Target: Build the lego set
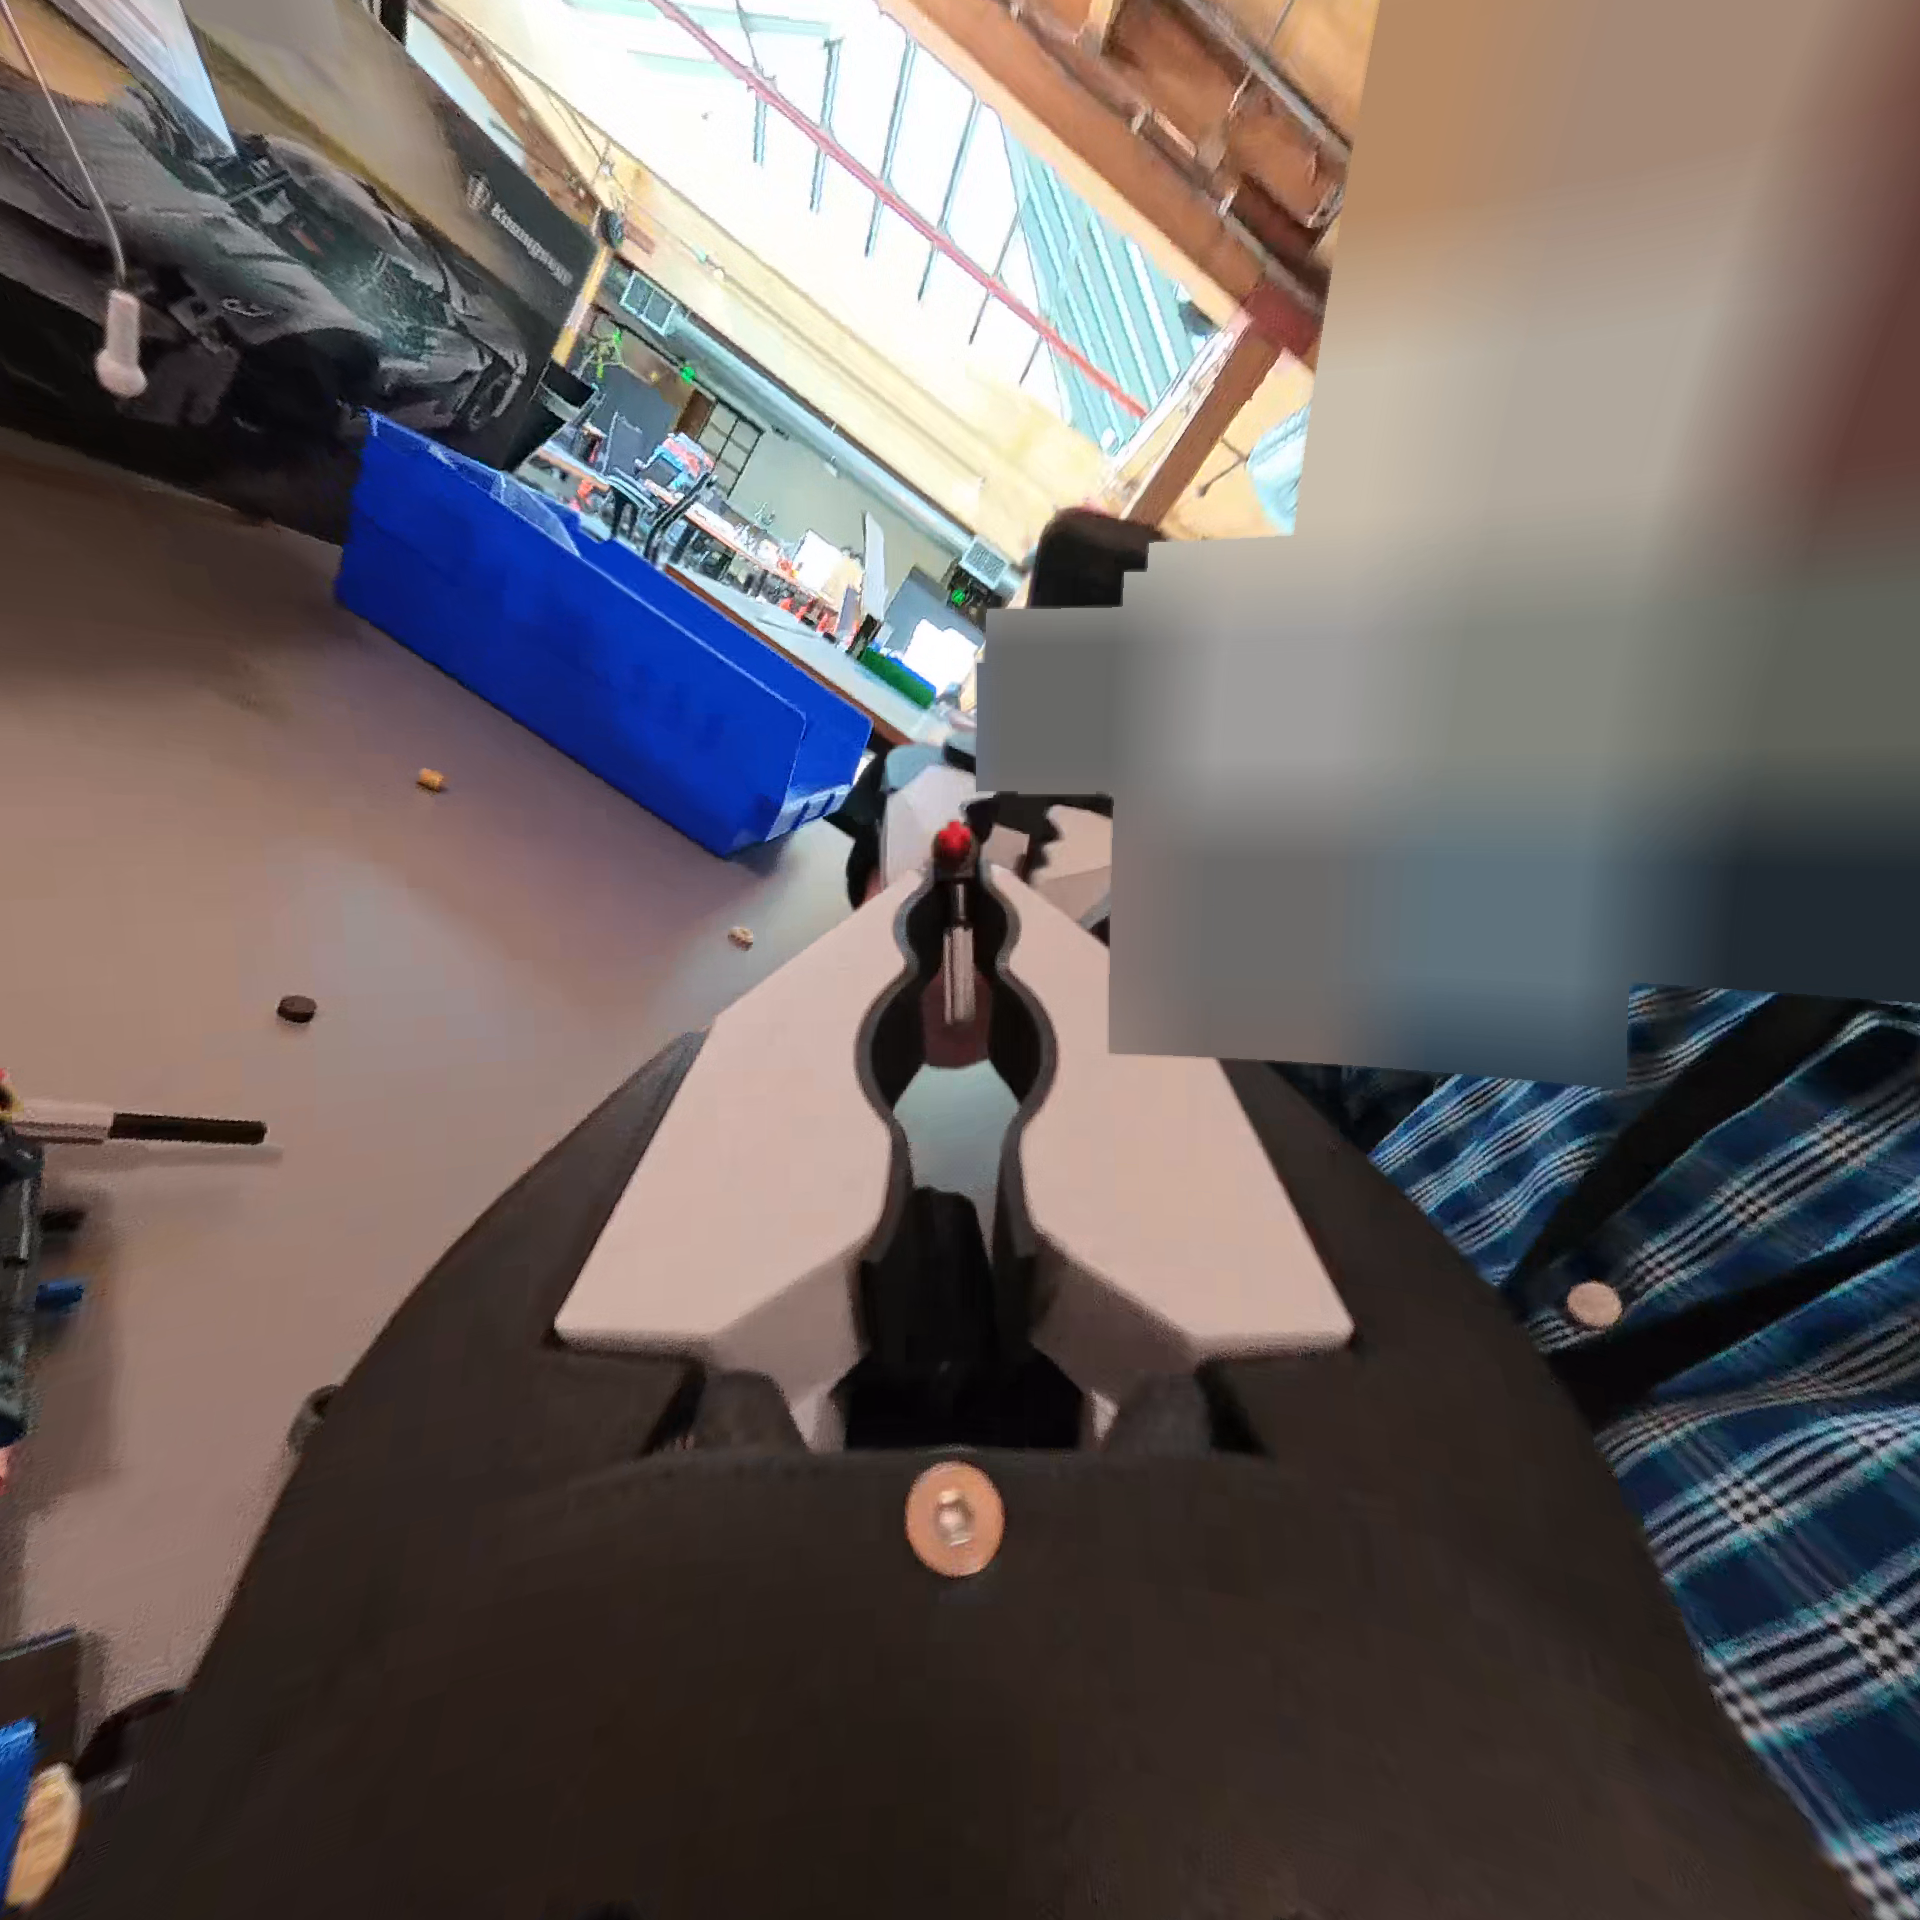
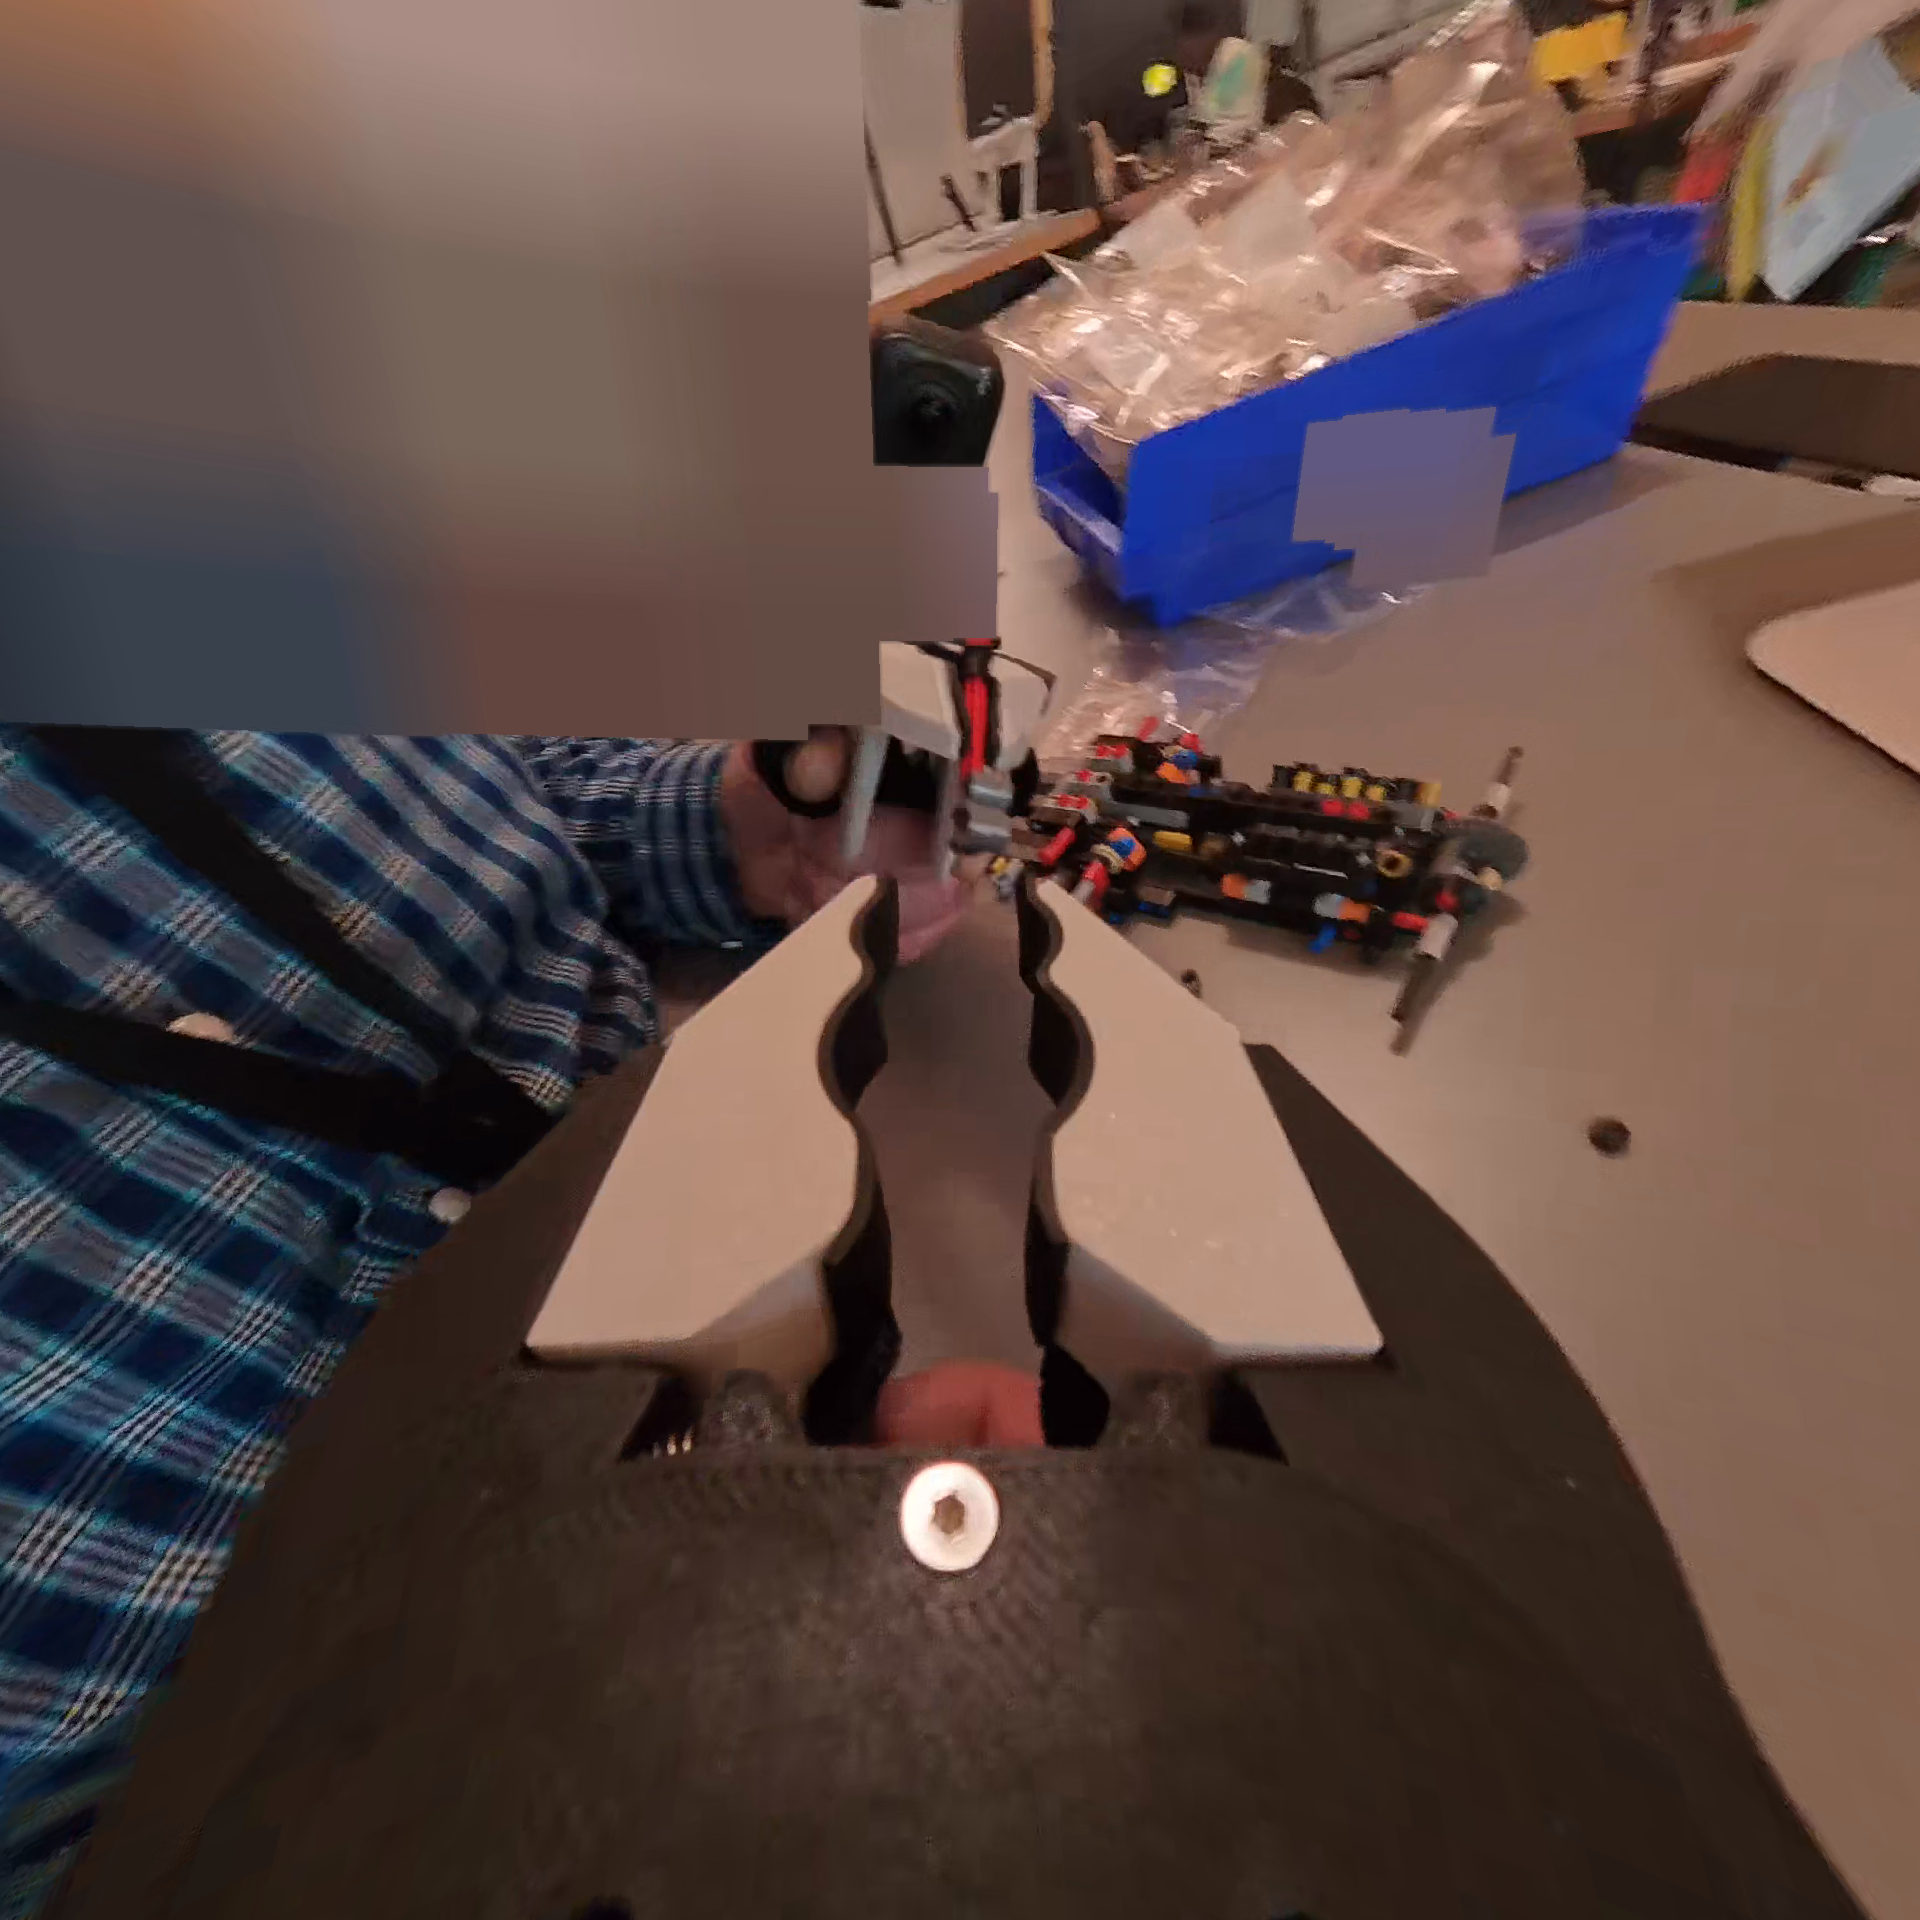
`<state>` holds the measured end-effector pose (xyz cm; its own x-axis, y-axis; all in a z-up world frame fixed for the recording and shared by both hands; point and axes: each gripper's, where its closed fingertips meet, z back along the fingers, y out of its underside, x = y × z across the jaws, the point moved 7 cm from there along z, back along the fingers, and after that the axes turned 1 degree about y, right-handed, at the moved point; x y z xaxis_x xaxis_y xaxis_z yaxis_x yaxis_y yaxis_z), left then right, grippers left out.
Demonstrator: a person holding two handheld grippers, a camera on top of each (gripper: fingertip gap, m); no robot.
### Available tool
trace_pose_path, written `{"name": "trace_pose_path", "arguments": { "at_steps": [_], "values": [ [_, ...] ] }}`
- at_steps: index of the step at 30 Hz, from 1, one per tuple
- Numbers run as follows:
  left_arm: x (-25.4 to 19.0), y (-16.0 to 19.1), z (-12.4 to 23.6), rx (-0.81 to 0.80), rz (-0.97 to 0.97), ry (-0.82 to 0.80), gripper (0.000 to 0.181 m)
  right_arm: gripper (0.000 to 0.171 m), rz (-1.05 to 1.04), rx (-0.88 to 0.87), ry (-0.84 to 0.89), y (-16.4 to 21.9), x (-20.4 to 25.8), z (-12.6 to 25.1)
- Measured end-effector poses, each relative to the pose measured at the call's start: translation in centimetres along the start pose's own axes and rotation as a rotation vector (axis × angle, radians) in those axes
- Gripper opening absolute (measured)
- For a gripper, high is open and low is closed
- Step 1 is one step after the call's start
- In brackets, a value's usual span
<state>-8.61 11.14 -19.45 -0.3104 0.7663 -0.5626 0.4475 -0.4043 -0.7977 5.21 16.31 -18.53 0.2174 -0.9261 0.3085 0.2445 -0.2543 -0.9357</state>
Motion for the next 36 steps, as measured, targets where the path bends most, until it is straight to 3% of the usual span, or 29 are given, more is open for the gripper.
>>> {"name": "trace_pose_path", "arguments": {
  "at_steps": [2,13,23,25,26,30,33,36],
  "values": [
    [0.0,0.0,-0.1,-0.008,0.004,-0.008,0.004,0.012,-0.057,-0.024,0.027,0.4,-0.1,0.0],
    [-0.5,0.6,-0.9,-0.019,-0.009,0.014,0.004,0.003,-0.254,-0.248,-0.003,0.6,0.6,-0.3],
    [-0.7,0.7,-1.1,-0.003,-0.024,0.024,0.004,0.004,-0.260,-0.252,-0.023,0.7,0.7,-0.1],
    [-0.7,0.9,-1.2,-0.001,-0.016,0.032,0.003,0.015,-0.285,-0.293,-0.030,0.7,0.6,0.2],
    [-0.7,0.9,-1.2,-0.001,-0.011,0.035,0.004,0.005,-0.289,-0.307,-0.037,0.6,0.6,0.3],
    [-0.6,1.0,-1.3,0.001,0.015,0.041,0.003,0.004,-0.278,-0.310,-0.013,0.7,0.7,0.4],
    [-0.6,0.6,-1.0,-0.018,0.003,0.033,0.021,0.004,-0.279,-0.314,-0.010,0.9,0.5,0.7],
    [-0.4,-0.2,-0.4,-0.033,-0.037,0.002,0.018,0.004,-0.267,-0.307,-0.009,0.9,0.6,1.0]
  ]
}}
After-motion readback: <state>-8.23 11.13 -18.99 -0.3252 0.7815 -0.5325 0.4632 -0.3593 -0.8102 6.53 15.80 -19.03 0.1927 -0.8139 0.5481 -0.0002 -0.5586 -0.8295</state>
